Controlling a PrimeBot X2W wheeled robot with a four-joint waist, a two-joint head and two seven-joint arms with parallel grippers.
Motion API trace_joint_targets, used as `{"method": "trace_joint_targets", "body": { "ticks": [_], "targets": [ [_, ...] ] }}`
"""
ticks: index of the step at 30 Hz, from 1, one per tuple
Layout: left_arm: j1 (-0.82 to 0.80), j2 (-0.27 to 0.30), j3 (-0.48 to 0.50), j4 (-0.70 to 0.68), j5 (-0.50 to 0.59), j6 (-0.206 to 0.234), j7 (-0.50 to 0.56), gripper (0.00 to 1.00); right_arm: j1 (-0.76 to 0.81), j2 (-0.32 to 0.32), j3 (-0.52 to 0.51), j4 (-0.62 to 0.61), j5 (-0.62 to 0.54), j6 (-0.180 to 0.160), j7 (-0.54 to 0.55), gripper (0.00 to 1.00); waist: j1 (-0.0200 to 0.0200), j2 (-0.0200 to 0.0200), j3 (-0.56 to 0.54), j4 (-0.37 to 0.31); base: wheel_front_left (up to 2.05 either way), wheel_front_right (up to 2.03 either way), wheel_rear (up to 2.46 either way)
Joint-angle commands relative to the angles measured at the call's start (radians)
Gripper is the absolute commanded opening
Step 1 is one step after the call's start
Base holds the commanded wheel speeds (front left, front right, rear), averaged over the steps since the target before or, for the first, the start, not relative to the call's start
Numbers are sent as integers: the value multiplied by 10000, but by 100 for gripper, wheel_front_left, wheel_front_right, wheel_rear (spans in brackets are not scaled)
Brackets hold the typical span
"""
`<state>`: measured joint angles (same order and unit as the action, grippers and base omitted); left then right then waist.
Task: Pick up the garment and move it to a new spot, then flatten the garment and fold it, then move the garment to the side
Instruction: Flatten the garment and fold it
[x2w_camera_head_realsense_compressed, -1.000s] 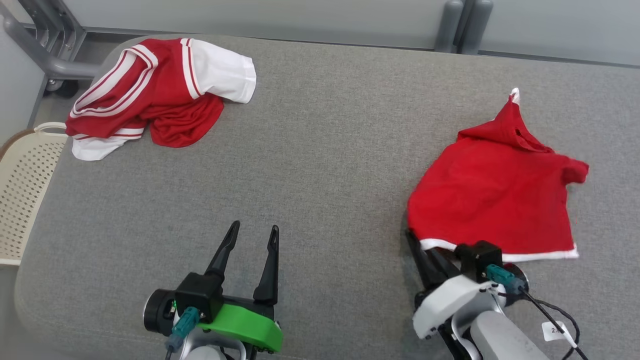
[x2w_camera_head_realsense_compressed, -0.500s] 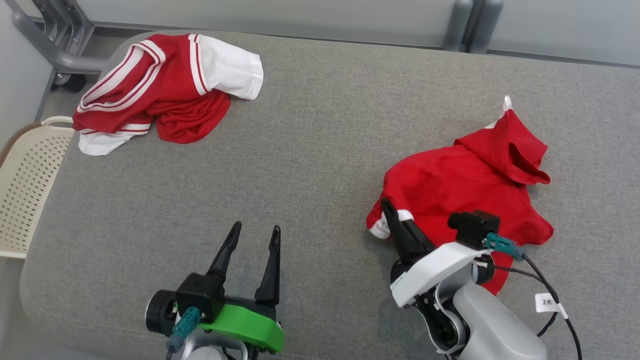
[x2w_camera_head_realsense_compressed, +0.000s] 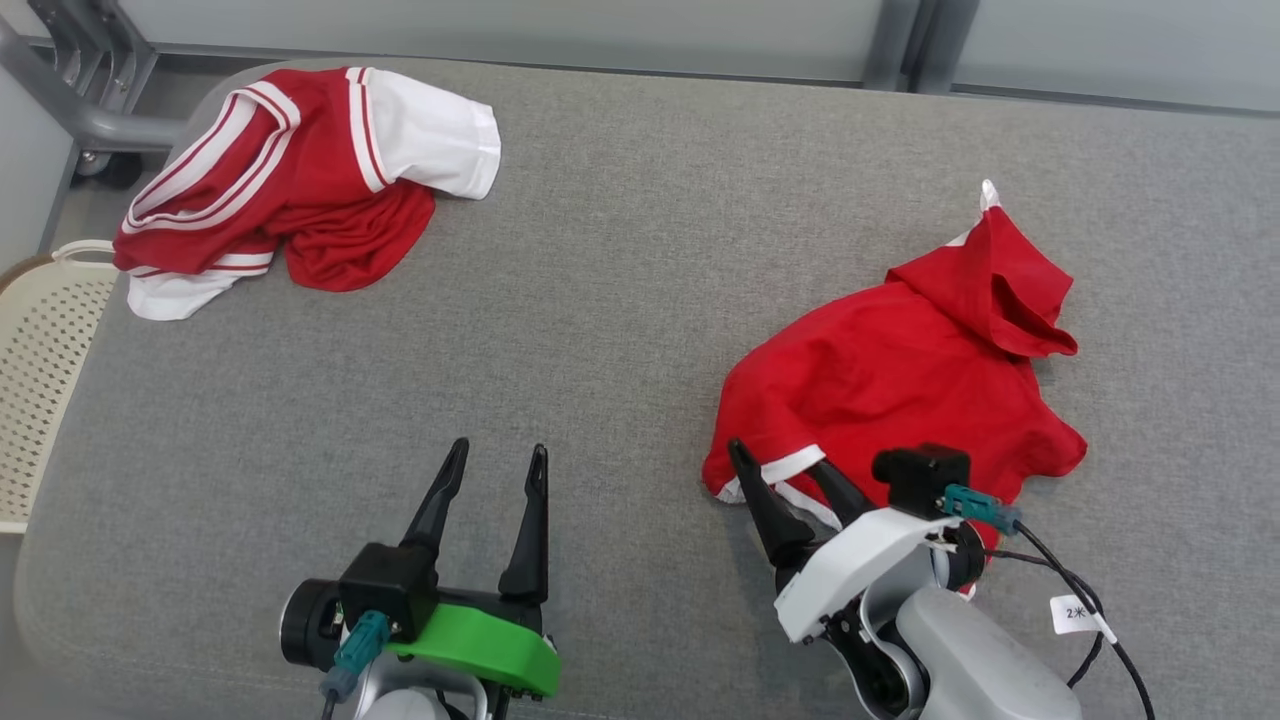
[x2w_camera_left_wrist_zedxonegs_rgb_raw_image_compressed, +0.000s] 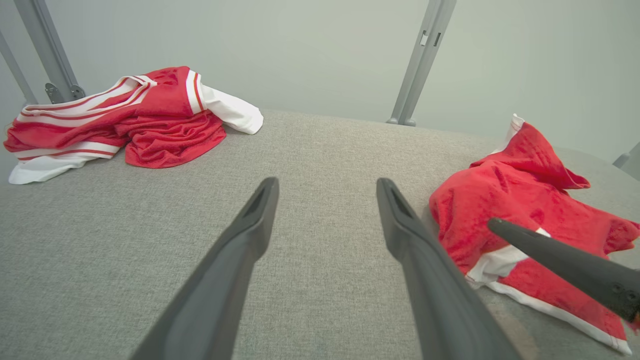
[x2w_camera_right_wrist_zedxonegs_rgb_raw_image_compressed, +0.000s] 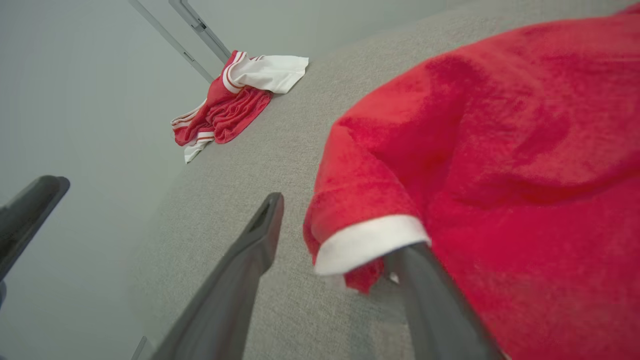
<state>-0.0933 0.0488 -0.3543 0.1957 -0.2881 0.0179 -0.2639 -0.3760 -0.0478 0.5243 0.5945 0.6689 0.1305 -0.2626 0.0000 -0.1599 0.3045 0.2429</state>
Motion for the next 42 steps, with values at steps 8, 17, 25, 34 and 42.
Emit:
{"method": "trace_joint_targets", "body": {
  "ticks": [8, 17, 25, 34, 42],
  "targets": [
    [155, 30, 175, -93, 0, 79, -6, 100, 1373, -222, -786, -1127, -1113, 4, -36, 100, 0, 0, -89, -733, 0, 0, 0],
    [208, 30, 301, -85, 121, 3, -7, 100, 2699, -623, -1871, -2057, -1864, 4, -36, 100, 0, 0, -106, -1482, 0, 0, 0],
    [31, 30, 186, -14, 198, -83, -6, 100, 2311, -749, -3045, -999, -3244, 4, -38, 100, 0, 0, 1, -1228, 0, 0, 0],
    [-84, 30, 256, 29, 241, -100, -6, 100, 1315, -605, -3365, 1400, -4211, 3, -33, 100, 0, 0, 112, -478, 0, 0, 0],
    [55, 30, 381, -86, 182, -7, -5, 100, 758, -358, -3670, 1938, -4274, 4, 7, 0, 0, 0, 114, -522, 0, 0, 0]
  ]
}}
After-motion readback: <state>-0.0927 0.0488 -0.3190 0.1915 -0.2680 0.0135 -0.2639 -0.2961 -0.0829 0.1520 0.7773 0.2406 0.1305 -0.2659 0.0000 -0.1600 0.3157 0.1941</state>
